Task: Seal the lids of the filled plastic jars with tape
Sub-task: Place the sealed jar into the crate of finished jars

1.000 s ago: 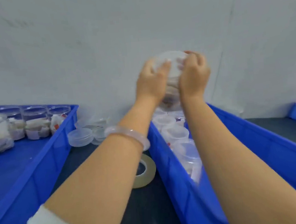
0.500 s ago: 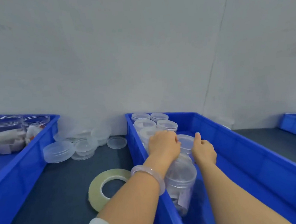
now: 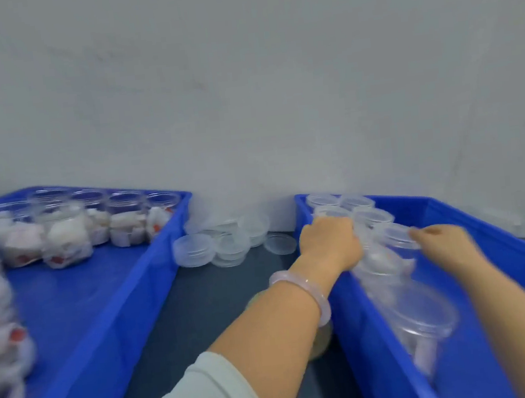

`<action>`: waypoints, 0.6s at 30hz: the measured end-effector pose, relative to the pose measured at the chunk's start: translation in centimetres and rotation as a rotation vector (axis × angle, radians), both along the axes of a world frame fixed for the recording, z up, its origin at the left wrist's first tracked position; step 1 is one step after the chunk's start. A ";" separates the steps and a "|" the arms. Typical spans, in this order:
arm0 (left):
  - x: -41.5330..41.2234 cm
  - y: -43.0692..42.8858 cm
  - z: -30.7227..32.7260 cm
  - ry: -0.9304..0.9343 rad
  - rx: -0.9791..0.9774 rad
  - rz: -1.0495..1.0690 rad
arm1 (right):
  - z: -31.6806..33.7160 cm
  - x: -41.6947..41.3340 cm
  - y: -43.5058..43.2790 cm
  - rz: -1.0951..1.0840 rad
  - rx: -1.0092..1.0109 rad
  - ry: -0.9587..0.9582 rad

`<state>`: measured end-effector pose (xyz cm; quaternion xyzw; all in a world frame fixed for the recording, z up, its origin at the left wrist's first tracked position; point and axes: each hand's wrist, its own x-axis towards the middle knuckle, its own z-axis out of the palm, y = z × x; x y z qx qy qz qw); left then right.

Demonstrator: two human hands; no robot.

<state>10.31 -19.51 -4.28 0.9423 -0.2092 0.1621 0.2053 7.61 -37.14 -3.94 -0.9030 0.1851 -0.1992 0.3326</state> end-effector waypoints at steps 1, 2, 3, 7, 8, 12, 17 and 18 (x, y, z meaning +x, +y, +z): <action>0.4 1.9 0.1 -0.007 0.036 0.034 | 1.0 -0.4 1.2 0.029 -0.020 -0.052; 0.7 3.9 0.2 -0.011 0.069 0.068 | 1.9 -0.7 2.8 0.078 -0.037 -0.084; 0.9 5.9 0.3 -0.012 0.100 0.103 | 2.5 -0.6 4.8 0.139 -0.074 -0.096; 0.7 13.6 0.4 0.013 0.185 0.236 | 3.5 1.1 14.9 0.458 -0.244 -0.031; 0.5 15.3 0.5 0.025 0.196 0.268 | 3.5 1.5 17.7 0.528 -0.242 -0.026; -0.5 21.4 1.5 -0.015 0.256 0.374 | 2.9 3.3 27.2 0.729 -0.192 -0.007; -1.1 28.4 3.1 0.045 0.273 0.457 | 1.8 4.0 35.5 0.864 -0.014 -0.033; -1.0 29.7 3.1 0.079 0.265 0.466 | 1.5 4.2 36.7 0.888 0.014 -0.033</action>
